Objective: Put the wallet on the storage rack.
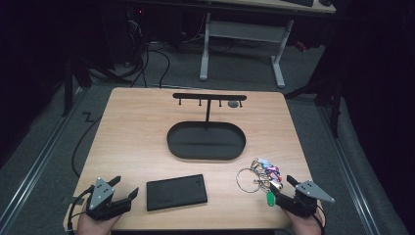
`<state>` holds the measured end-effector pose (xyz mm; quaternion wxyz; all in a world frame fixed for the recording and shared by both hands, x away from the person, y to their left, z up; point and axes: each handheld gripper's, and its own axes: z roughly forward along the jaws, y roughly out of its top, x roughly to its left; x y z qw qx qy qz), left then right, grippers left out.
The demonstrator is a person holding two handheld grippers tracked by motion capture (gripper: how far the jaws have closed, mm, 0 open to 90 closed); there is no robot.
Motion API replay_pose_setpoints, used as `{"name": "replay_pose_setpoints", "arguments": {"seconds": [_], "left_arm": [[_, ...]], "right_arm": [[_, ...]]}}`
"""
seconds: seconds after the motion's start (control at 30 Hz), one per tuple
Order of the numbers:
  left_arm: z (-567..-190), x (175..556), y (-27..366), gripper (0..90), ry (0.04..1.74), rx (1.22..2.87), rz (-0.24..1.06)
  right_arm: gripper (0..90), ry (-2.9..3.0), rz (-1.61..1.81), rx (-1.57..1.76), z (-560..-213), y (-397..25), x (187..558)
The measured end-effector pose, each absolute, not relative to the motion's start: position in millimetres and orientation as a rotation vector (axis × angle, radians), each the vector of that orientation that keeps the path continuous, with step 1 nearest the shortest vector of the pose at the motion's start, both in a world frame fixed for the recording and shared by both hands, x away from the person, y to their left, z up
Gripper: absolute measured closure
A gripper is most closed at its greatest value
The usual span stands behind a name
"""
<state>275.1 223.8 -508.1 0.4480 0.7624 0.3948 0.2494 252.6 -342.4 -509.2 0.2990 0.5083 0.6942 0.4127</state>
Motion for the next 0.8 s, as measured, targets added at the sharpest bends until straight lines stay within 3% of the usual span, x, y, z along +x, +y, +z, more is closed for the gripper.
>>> {"name": "replay_pose_setpoints", "arguments": {"seconds": [0.2,0.57,0.67,0.7,0.8], "left_arm": [[-509,275,214,26.3,0.914,1.907,0.622],[-505,269,195,32.9,0.852,1.955,0.494],[-499,262,182,45.9,0.810,1.927,0.429],[-498,259,175,45.9,0.792,1.924,0.416],[-499,249,150,60.4,0.686,1.991,0.408]], "right_arm": [[27.1,1.780,1.121,1.370,-508,-347,249],[29.4,1.805,1.134,1.351,-509,-347,248],[29.4,1.815,1.144,1.346,-511,-346,251],[29.4,1.818,1.147,1.353,-512,-346,252],[29.5,1.820,1.156,1.360,-513,-346,253]]}}
